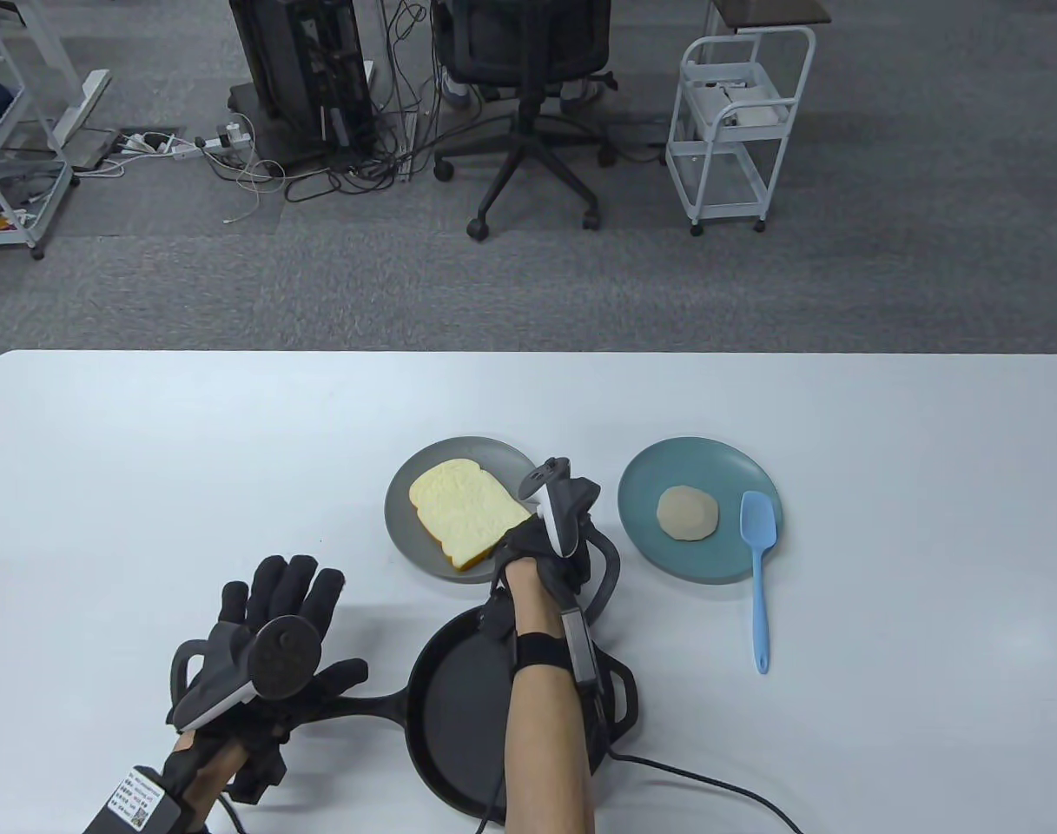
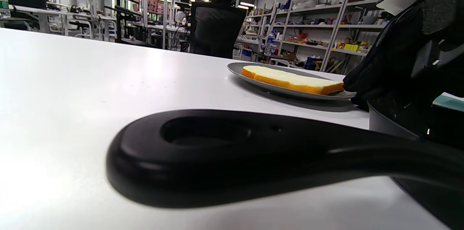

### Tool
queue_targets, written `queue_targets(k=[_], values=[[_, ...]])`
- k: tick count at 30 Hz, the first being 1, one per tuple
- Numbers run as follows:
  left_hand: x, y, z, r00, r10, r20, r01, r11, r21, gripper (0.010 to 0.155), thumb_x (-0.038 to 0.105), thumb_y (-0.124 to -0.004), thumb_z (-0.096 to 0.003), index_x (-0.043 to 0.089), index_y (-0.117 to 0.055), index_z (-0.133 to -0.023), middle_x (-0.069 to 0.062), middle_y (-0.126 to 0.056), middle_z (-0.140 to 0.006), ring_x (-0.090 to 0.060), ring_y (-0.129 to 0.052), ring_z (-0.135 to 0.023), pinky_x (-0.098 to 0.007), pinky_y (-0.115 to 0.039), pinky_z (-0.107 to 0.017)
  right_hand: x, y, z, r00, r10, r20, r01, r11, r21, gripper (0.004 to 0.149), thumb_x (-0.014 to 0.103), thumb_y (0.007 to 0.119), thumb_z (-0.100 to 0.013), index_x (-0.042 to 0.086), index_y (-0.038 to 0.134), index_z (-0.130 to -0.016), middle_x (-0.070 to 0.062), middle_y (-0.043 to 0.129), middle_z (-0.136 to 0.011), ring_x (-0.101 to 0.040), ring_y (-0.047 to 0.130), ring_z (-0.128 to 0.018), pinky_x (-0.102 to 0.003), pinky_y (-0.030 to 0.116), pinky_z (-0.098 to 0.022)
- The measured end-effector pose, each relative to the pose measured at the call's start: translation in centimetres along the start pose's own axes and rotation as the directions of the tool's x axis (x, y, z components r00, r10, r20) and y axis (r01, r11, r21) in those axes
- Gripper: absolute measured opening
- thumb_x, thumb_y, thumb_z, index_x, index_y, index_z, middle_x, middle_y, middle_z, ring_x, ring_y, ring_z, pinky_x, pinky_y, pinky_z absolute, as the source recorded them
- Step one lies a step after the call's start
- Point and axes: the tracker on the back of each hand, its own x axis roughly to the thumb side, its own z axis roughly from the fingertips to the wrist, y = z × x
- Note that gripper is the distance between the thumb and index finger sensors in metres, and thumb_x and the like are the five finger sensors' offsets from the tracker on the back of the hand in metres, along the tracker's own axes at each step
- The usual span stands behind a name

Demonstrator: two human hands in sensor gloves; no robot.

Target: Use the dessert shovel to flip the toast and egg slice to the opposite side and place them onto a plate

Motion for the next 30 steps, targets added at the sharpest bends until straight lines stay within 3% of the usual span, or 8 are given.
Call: queue_targets(k=[5,8,13,17,20,24,30], values=[[0.1,-0.1,0.0,1.0,-0.012,0.001,0.012,1.0,-0.007,0.102,0.076,-0.055,-0.0283,0.029,-0.02,-0.112,-0.01,-0.015,-0.123,-0.045,-0.012,-0.114,-0.068,-0.014,-0.078,-0.9,0.1,-0.8,0.991,-0.107,-0.081,0.106,0.994,-0.027,0.058,0.047,0.096,-0.037,0.016,0.083,-0.086,0.004,0.103,-0.066,-0.021,0.103,-0.053,-0.041,0.085,-0.044],[0.1,-0.2,0.0,1.0,-0.017,0.003,0.017,1.0,-0.008,0.102,0.076,-0.054,-0.0283,0.029,-0.02,-0.112,-0.01,-0.016,-0.123,-0.045,-0.012,-0.114,-0.068,-0.014,-0.078,-1.6,0.2,-1.5,0.975,-0.195,-0.105,0.203,0.977,0.065,0.053,0.045,0.095,-0.039,0.016,0.085,-0.082,0.005,0.105,-0.061,-0.02,0.104,-0.05,-0.039,0.085,-0.042],[0.1,-0.2,-0.1,1.0,-0.018,0.001,0.018,1.0,-0.019,0.102,0.076,-0.054,-0.0284,0.029,-0.02,-0.112,-0.01,-0.017,-0.123,-0.045,-0.014,-0.114,-0.068,-0.015,-0.078,-3.2,0.2,-2.3,0.908,-0.398,-0.134,0.413,0.904,0.113,0.051,0.044,0.092,-0.042,0.014,0.08,-0.081,0.004,0.106,-0.065,-0.02,0.109,-0.05,-0.037,0.089,-0.038],[0.1,-0.3,-0.2,1.0,-0.02,0.0,0.02,0.999,-0.032,0.102,0.076,-0.054,-0.0285,0.029,-0.02,-0.112,-0.01,-0.016,-0.123,-0.045,-0.014,-0.114,-0.068,-0.015,-0.078,-3.9,0.3,-2.5,0.769,-0.632,-0.091,0.639,0.763,0.101,0.05,0.037,0.09,-0.043,0.011,0.077,-0.083,-0.006,0.105,-0.069,-0.023,0.112,-0.048,-0.035,0.093,-0.032],[0.1,-0.4,-0.2,1.0,-0.019,-0.004,0.019,0.999,-0.036,0.102,0.077,-0.054,-0.0284,0.029,-0.02,-0.112,-0.01,-0.016,-0.123,-0.045,-0.014,-0.114,-0.068,-0.016,-0.078,-4.0,0.5,-2.5,0.784,-0.617,-0.076,0.621,0.773,0.128,0.053,0.033,0.086,-0.045,0.006,0.074,-0.09,-0.007,0.102,-0.069,-0.022,0.112,-0.045,-0.034,0.093,-0.031],[-0.1,-0.3,-0.2,1.0,-0.005,-0.013,0.005,0.999,-0.035,0.102,0.076,-0.054,-0.0285,0.029,-0.02,-0.112,-0.011,-0.016,-0.123,-0.046,-0.014,-0.114,-0.068,-0.016,-0.079,-4.0,0.0,-2.3,0.739,-0.672,-0.044,0.667,0.721,0.189,0.053,0.03,0.086,-0.046,0.005,0.073,-0.091,-0.01,0.099,-0.072,-0.024,0.112,-0.044,-0.033,0.094,-0.03],[-0.3,-0.2,-0.2,1.0,0.01,-0.018,-0.01,0.999,-0.031,0.101,0.076,-0.054,-0.0286,0.029,-0.02,-0.112,-0.011,-0.016,-0.123,-0.045,-0.014,-0.114,-0.068,-0.016,-0.078,-5.6,-4.1,-0.1,0.746,-0.653,0.13,0.622,0.753,0.216,0.056,0.03,0.086,-0.045,0.006,0.07,-0.093,-0.009,0.098,-0.073,-0.023,0.112,-0.045,-0.033,0.094,-0.031]])
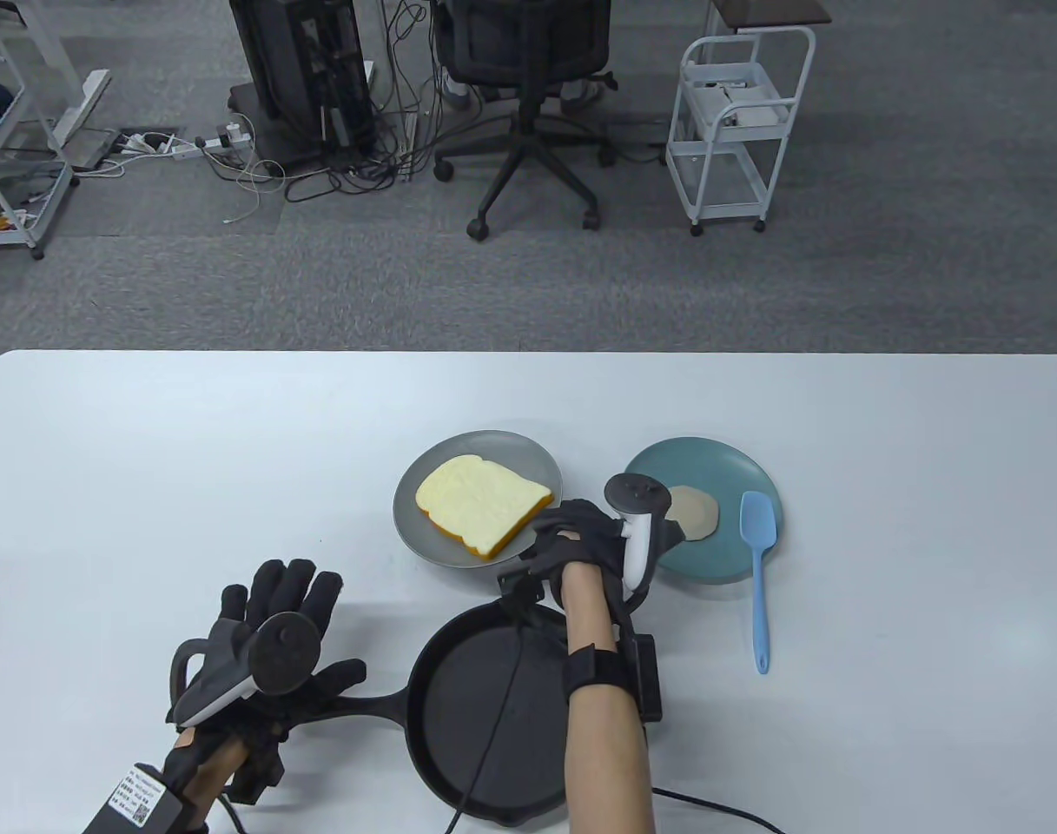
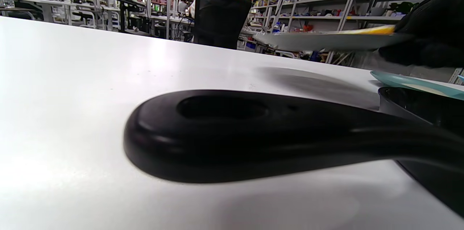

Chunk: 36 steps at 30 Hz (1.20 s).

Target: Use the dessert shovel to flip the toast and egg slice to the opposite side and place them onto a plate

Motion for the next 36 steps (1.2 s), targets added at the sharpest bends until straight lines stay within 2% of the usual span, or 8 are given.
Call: queue_targets(k=[4,8,13,18,20,25,29,36], values=[[0.0,0.0,0.0,1.0,-0.004,0.001,0.004,1.0,0.001,0.102,0.076,-0.054,-0.0285,0.029,-0.021,-0.112,-0.011,-0.016,-0.123,-0.046,-0.014,-0.114,-0.068,-0.016,-0.078,-0.5,-3.1,2.9,0.984,0.03,0.174,-0.043,0.997,0.07,0.06,0.028,0.087,-0.045,0.006,0.066,-0.097,-0.008,0.095,-0.076,-0.024,0.11,-0.048,-0.033,0.093,-0.032],[0.1,-0.1,0.0,1.0,-0.006,0.002,0.006,1.0,0.005,0.101,0.076,-0.054,-0.0287,0.028,-0.021,-0.112,-0.011,-0.017,-0.123,-0.046,-0.014,-0.114,-0.068,-0.016,-0.078,-3.2,-6.0,5.5,0.974,0.026,0.226,-0.055,0.991,0.124,0.057,0.027,0.087,-0.045,0.009,0.07,-0.096,-0.007,0.093,-0.077,-0.025,0.108,-0.051,-0.033,0.091,-0.032],[0.0,-0.4,-0.2,1.0,-0.014,-0.004,0.013,1.0,-0.014,0.101,0.076,-0.054,-0.0287,0.029,-0.022,-0.112,-0.011,-0.018,-0.123,-0.045,-0.015,-0.114,-0.068,-0.016,-0.079,-7.2,-7.5,7.6,0.956,0.03,0.291,-0.065,0.991,0.113,0.049,0.027,0.085,-0.046,0.014,0.077,-0.093,-0.007,0.094,-0.076,-0.026,0.106,-0.051,-0.028,0.094,-0.029],[-0.3,-1.0,-0.6,1.0,-0.002,-0.018,0.002,0.999,-0.045,0.101,0.076,-0.054,-0.0286,0.028,-0.023,-0.112,-0.011,-0.018,-0.123,-0.045,-0.015,-0.114,-0.068,-0.016,-0.078,-8.9,-7.0,9.0,0.926,0.068,0.371,-0.098,0.993,0.064,0.048,0.026,0.086,-0.046,0.013,0.078,-0.092,-0.007,0.094,-0.076,-0.026,0.107,-0.051,-0.029,0.096,-0.028],[-0.3,-1.2,-0.7,1.0,-0.001,-0.022,0.0,0.999,-0.054,0.101,0.076,-0.054,-0.0288,0.028,-0.023,-0.112,-0.011,-0.018,-0.123,-0.046,-0.015,-0.114,-0.067,-0.016,-0.078,-8.6,-6.5,10.0,0.879,0.174,0.445,-0.18,0.983,-0.028,0.048,0.026,0.086,-0.046,0.014,0.079,-0.091,-0.007,0.095,-0.075,-0.027,0.107,-0.051,-0.029,0.096,-0.028],[-0.4,-1.2,-0.7,1.0,0.005,-0.021,-0.006,0.999,-0.052,0.101,0.076,-0.054,-0.0289,0.028,-0.023,-0.112,-0.011,-0.019,-0.123,-0.046,-0.015,-0.114,-0.067,-0.017,-0.078,-8.4,-5.0,11.7,0.783,0.322,0.532,-0.274,0.947,-0.169,0.047,0.026,0.087,-0.045,0.014,0.08,-0.09,-0.007,0.096,-0.074,-0.027,0.108,-0.05,-0.03,0.098,-0.027],[-0.4,-1.3,-0.7,1.0,0.0,-0.024,-0.001,0.998,-0.058,0.101,0.076,-0.054,-0.0287,0.028,-0.023,-0.112,-0.011,-0.019,-0.123,-0.046,-0.015,-0.114,-0.067,-0.017,-0.078,-8.5,-4.7,13.1,0.707,0.389,0.591,-0.3,0.921,-0.247,0.047,0.025,0.088,-0.045,0.014,0.08,-0.09,-0.007,0.096,-0.075,-0.027,0.108,-0.051,-0.031,0.098,-0.028],[-0.4,-1.3,-0.6,1.0,-0.001,-0.025,-0.001,0.998,-0.059,0.101,0.076,-0.054,-0.0287,0.028,-0.023,-0.112,-0.011,-0.019,-0.123,-0.046,-0.016,-0.114,-0.067,-0.017,-0.079,-8.4,-4.8,14.4,0.652,0.418,0.632,-0.281,0.908,-0.311,0.047,0.025,0.088,-0.045,0.015,0.08,-0.09,-0.007,0.096,-0.076,-0.028,0.108,-0.053,-0.031,0.098,-0.029]])
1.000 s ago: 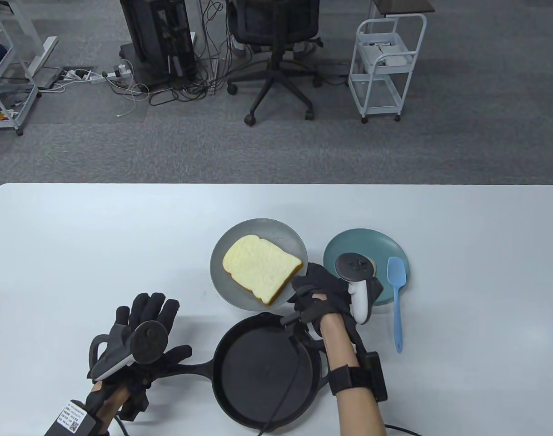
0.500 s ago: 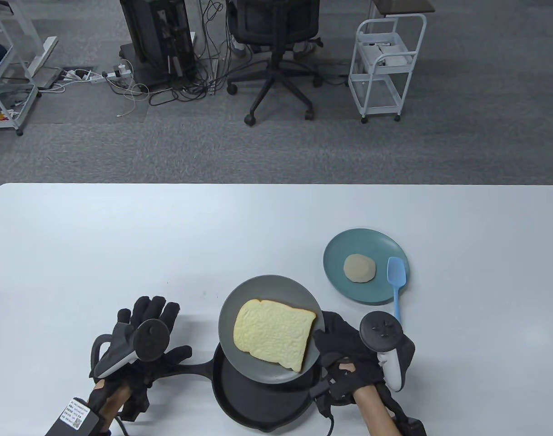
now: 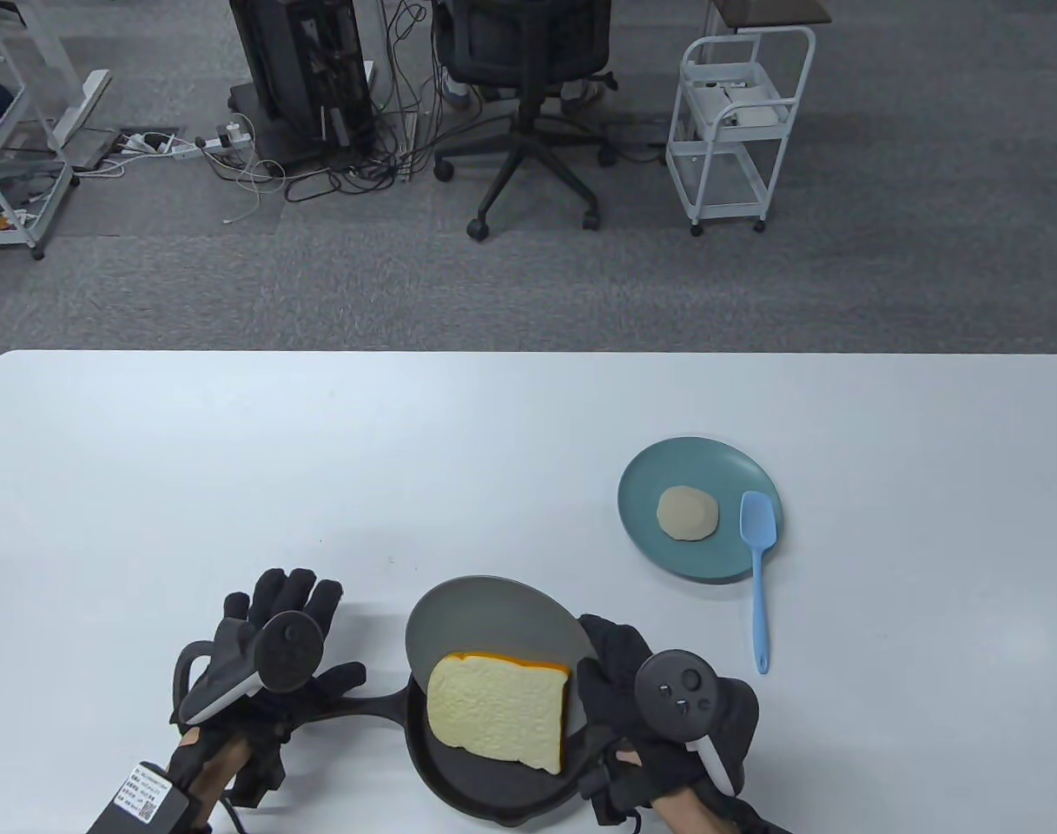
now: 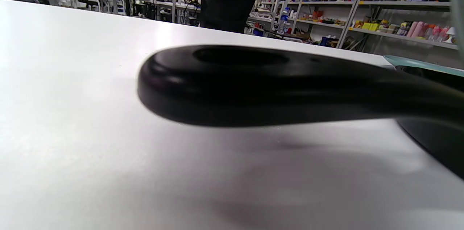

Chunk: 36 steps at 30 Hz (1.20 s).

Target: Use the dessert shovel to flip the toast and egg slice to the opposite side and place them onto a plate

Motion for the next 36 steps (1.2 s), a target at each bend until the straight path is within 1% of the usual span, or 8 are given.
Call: queue_targets(k=[2,7,12,19,26,29,36], values=[[0.0,0.0,0.0,1.0,-0.002,0.001,0.002,1.0,-0.002,0.101,0.075,-0.054,-0.0288,0.028,-0.023,-0.112,-0.011,-0.019,-0.123,-0.046,-0.016,-0.114,-0.067,-0.017,-0.079,0.2,-0.2,0.1,1.0,-0.004,0.013,0.004,1.0,-0.011,0.047,0.025,0.088,-0.045,0.015,0.08,-0.09,-0.007,0.096,-0.076,-0.027,0.108,-0.053,-0.032,0.098,-0.029],[0.1,0.0,0.0,1.0,-0.007,0.006,0.007,1.0,-0.002,0.101,0.075,-0.054,-0.0287,0.028,-0.024,-0.112,-0.011,-0.019,-0.123,-0.046,-0.016,-0.114,-0.067,-0.017,-0.079,0.9,-1.2,0.4,0.998,0.03,0.049,-0.026,0.997,-0.079,0.047,0.024,0.087,-0.045,0.015,0.08,-0.09,-0.007,0.096,-0.076,-0.027,0.108,-0.054,-0.032,0.098,-0.029],[0.2,-0.1,-0.1,1.0,-0.016,0.006,0.016,1.0,-0.006,0.101,0.076,-0.054,-0.0288,0.028,-0.023,-0.112,-0.011,-0.019,-0.123,-0.046,-0.015,-0.114,-0.067,-0.017,-0.079,1.0,-2.3,0.1,0.999,0.032,0.017,-0.029,0.99,-0.138,0.047,0.024,0.088,-0.045,0.014,0.08,-0.09,-0.008,0.096,-0.076,-0.028,0.109,-0.054,-0.032,0.098,-0.029],[0.3,-0.2,-0.1,1.0,-0.017,0.007,0.017,1.0,-0.009,0.101,0.076,-0.054,-0.0288,0.028,-0.023,-0.112,-0.011,-0.019,-0.123,-0.046,-0.015,-0.114,-0.067,-0.017,-0.078,0.9,-3.4,-0.7,1.0,0.024,0.008,-0.021,0.977,-0.212,0.047,0.024,0.088,-0.045,0.014,0.08,-0.09,-0.008,0.096,-0.077,-0.028,0.109,-0.054,-0.032,0.099,-0.03],[0.4,-0.3,0.0,1.0,-0.019,0.008,0.02,1.0,-0.018,0.101,0.076,-0.054,-0.0287,0.028,-0.023,-0.112,-0.011,-0.019,-0.123,-0.046,-0.015,-0.114,-0.067,-0.017,-0.078,1.3,-3.8,-3.1,0.998,0.067,0.008,-0.063,0.967,-0.246,0.046,0.024,0.088,-0.046,0.014,0.08,-0.09,-0.008,0.097,-0.077,-0.028,0.11,-0.054,-0.032,0.099,-0.03],[0.4,-0.3,0.0,1.0,-0.017,0.008,0.017,1.0,-0.017,0.101,0.076,-0.054,-0.0287,0.028,-0.023,-0.112,-0.011,-0.019,-0.123,-0.046,-0.015,-0.114,-0.067,-0.017,-0.078,1.2,-4.0,-3.7,0.999,0.036,-0.011,-0.038,0.967,-0.251,0.046,0.024,0.088,-0.046,0.014,0.08,-0.09,-0.008,0.097,-0.077,-0.028,0.11,-0.054,-0.032,0.099,-0.03],[0.5,-0.2,0.0,1.0,-0.019,0.018,0.019,1.0,-0.01,0.101,0.076,-0.054,-0.0287,0.028,-0.023,-0.112,-0.011,-0.019,-0.123,-0.046,-0.015,-0.114,-0.067,-0.017,-0.078,1.4,-4.8,-4.3,0.999,-0.012,-0.045,0.0,0.963,-0.27,0.047,0.025,0.088,-0.046,0.014,0.08,-0.09,-0.008,0.097,-0.077,-0.027,0.11,-0.054,-0.032,0.099,-0.029]])
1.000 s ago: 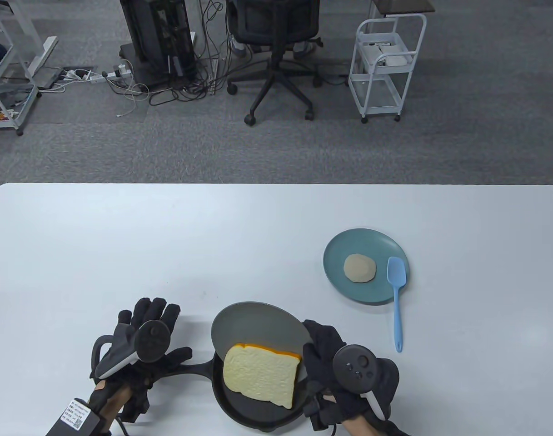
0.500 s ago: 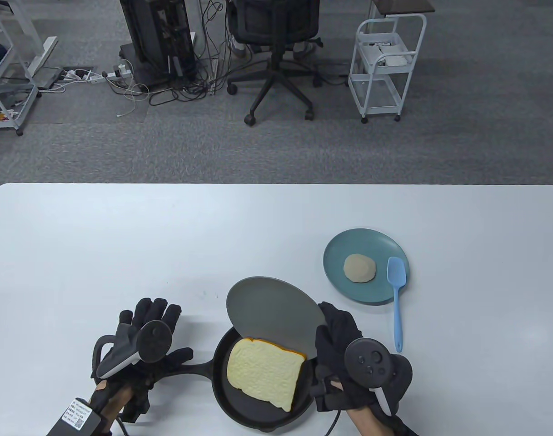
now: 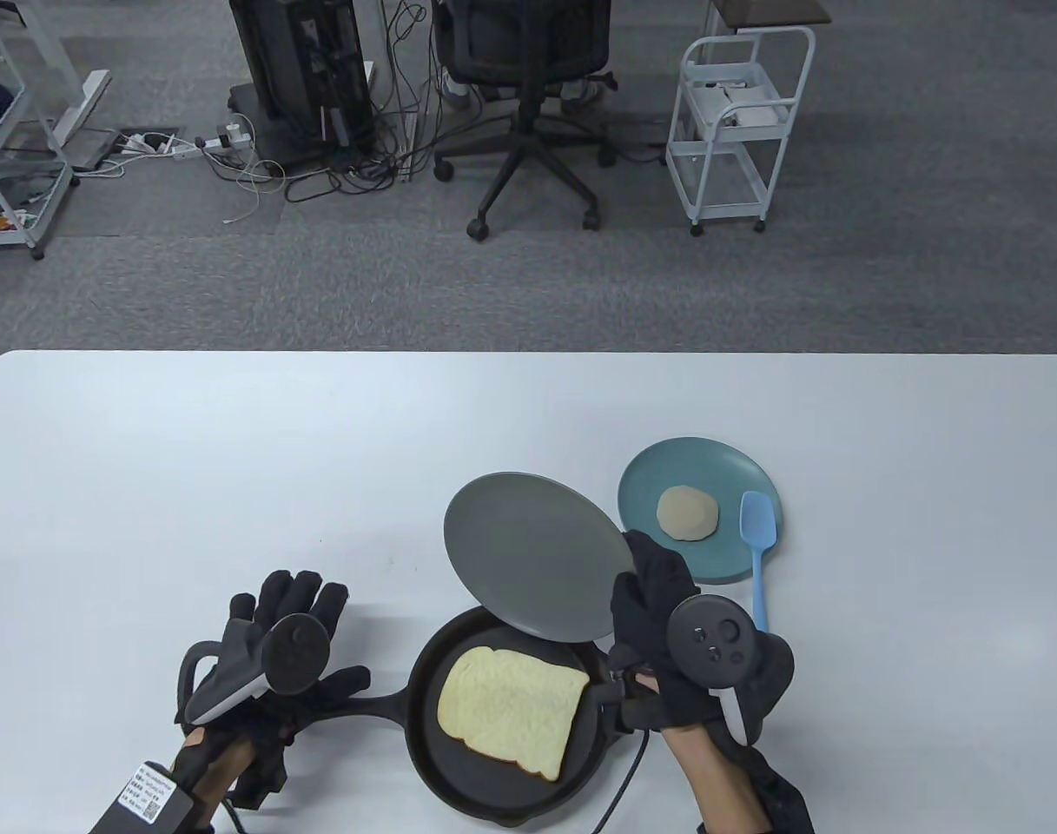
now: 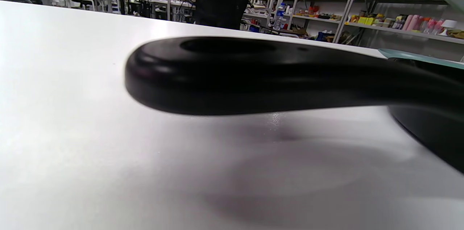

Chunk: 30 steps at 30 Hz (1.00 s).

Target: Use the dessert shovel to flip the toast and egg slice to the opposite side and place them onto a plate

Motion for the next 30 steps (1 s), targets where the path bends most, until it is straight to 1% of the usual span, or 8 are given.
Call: queue_targets(k=[7,13,15,17,21,25,26,30], values=[[0.2,0.0,0.1,1.0,-0.005,0.011,0.005,1.0,0.006,0.101,0.076,-0.054,-0.0288,0.028,-0.023,-0.112,-0.011,-0.019,-0.123,-0.046,-0.015,-0.114,-0.067,-0.017,-0.078,0.5,0.2,-1.6,0.995,-0.076,-0.058,0.077,0.997,0.028,0.047,0.025,0.089,-0.045,0.012,0.081,-0.09,-0.009,0.098,-0.076,-0.027,0.111,-0.052,-0.03,0.101,-0.028],[0.3,0.0,0.0,1.0,-0.01,0.018,0.01,1.0,0.006,0.101,0.076,-0.054,-0.0288,0.028,-0.023,-0.112,-0.011,-0.019,-0.123,-0.046,-0.015,-0.114,-0.067,-0.017,-0.078,1.1,2.5,-4.9,0.957,-0.202,-0.21,0.225,0.97,0.092,0.048,0.025,0.088,-0.045,0.01,0.08,-0.09,-0.01,0.098,-0.075,-0.026,0.111,-0.05,-0.028,0.101,-0.027],[0.3,0.0,0.0,1.0,-0.009,0.02,0.009,1.0,0.007,0.101,0.076,-0.054,-0.0288,0.028,-0.023,-0.112,-0.011,-0.019,-0.123,-0.046,-0.015,-0.114,-0.067,-0.017,-0.078,1.2,3.8,-6.1,0.934,-0.233,-0.271,0.271,0.956,0.114,0.049,0.026,0.088,-0.045,0.009,0.079,-0.091,-0.01,0.098,-0.075,-0.026,0.111,-0.05,-0.027,0.101,-0.027],[0.3,0.0,0.0,1.0,-0.009,0.022,0.009,1.0,0.009,0.101,0.076,-0.054,-0.0287,0.028,-0.023,-0.112,-0.011,-0.019,-0.123,-0.046,-0.015,-0.114,-0.067,-0.017,-0.078,1.3,5.8,-7.4,0.905,-0.25,-0.343,0.311,0.94,0.138,0.05,0.026,0.087,-0.045,0.008,0.078,-0.091,-0.011,0.097,-0.075,-0.026,0.111,-0.049,-0.026,0.1,-0.027],[0.3,0.0,0.0,1.0,-0.008,0.025,0.008,1.0,0.009,0.101,0.076,-0.054,-0.0287,0.028,-0.023,-0.112,-0.011,-0.019,-0.123,-0.046,-0.015,-0.114,-0.067,-0.017,-0.078,1.2,9.1,-8.9,0.876,-0.219,-0.43,0.318,0.932,0.174,0.051,0.026,0.086,-0.046,0.007,0.076,-0.092,-0.011,0.097,-0.076,-0.025,0.111,-0.049,-0.025,0.1,-0.027],[0.5,-0.1,0.0,0.999,-0.013,0.032,0.013,1.0,0.007,0.101,0.076,-0.054,-0.0288,0.028,-0.023,-0.112,-0.011,-0.019,-0.123,-0.046,-0.015,-0.114,-0.067,-0.017,-0.078,0.5,12.5,-10.0,0.832,-0.145,-0.536,0.302,0.928,0.217,0.053,0.026,0.086,-0.046,0.005,0.075,-0.093,-0.012,0.096,-0.076,-0.025,0.111,-0.048,-0.024,0.1,-0.027],[0.5,-0.1,0.0,0.999,-0.016,0.035,0.016,1.0,0.002,0.101,0.076,-0.054,-0.0288,0.028,-0.023,-0.112,-0.011,-0.019,-0.123,-0.046,-0.015,-0.114,-0.067,-0.017,-0.078,0.3,13.0,-10.1,0.824,-0.137,-0.549,0.304,0.926,0.225,0.053,0.026,0.086,-0.046,0.005,0.074,-0.093,-0.012,0.096,-0.076,-0.026,0.11,-0.048,-0.024,0.1,-0.027],[0.7,-0.2,0.0,0.999,-0.023,0.04,0.023,1.0,-0.003,0.101,0.076,-0.054,-0.0288,0.028,-0.023,-0.112,-0.011,-0.019,-0.123,-0.046,-0.015,-0.114,-0.067,-0.017,-0.078,-1.4,16.9,-10.4,0.753,-0.084,-0.652,0.322,0.912,0.254,0.055,0.025,0.085,-0.046,0.003,0.072,-0.094,-0.013,0.095,-0.076,-0.026,0.11,-0.048,-0.024,0.1,-0.028]])
